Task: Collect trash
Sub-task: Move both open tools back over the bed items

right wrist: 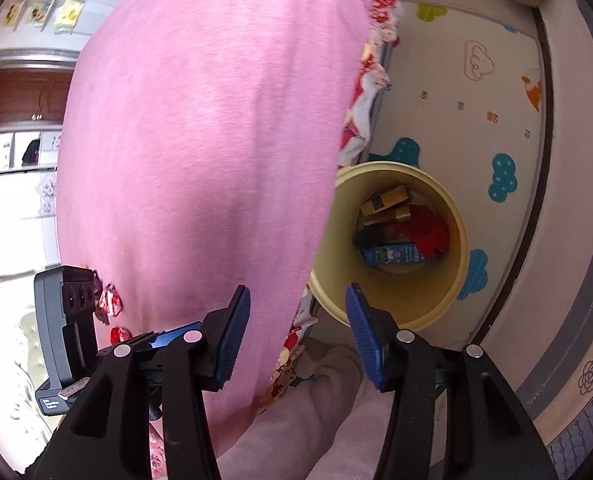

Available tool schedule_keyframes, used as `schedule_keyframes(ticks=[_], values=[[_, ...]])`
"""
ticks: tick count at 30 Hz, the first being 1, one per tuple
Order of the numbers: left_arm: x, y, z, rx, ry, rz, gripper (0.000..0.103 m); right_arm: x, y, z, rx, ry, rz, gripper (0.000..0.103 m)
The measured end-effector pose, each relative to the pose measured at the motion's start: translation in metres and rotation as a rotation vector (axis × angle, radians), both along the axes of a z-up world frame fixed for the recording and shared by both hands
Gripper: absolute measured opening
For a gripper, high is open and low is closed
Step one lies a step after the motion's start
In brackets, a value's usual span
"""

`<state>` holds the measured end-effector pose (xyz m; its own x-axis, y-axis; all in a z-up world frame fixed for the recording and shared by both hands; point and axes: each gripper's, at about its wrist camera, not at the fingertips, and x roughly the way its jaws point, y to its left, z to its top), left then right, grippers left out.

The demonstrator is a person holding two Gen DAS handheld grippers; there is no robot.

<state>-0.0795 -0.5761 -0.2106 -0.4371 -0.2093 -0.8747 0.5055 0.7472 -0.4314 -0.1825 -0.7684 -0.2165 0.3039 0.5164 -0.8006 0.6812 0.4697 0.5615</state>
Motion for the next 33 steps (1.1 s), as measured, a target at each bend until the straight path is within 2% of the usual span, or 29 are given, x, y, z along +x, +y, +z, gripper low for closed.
schedule_keyframes(ticks=[8,17,22,27,33], values=[[0.040,0.095,0.041,-0.025,-0.048,0.169,0.084,0.065,0.069,0.047,-0.004,-0.085,0.155,0.050],[0.088,0.238,0.081,-0.033,-0.124,0.429,0.084,0.142,0.197,0.091,0.005,-0.168,0.385,0.050],[0.103,0.319,0.089,-0.021,-0.158,0.554,0.084,0.170,0.262,0.111,0.006,-0.202,0.474,0.050],[0.115,0.382,0.094,-0.020,-0.183,0.654,0.084,0.191,0.321,0.121,0.002,-0.224,0.569,0.050],[0.128,0.437,0.089,-0.010,-0.184,0.771,0.084,0.211,0.364,0.131,-0.007,-0.242,0.650,0.050]])
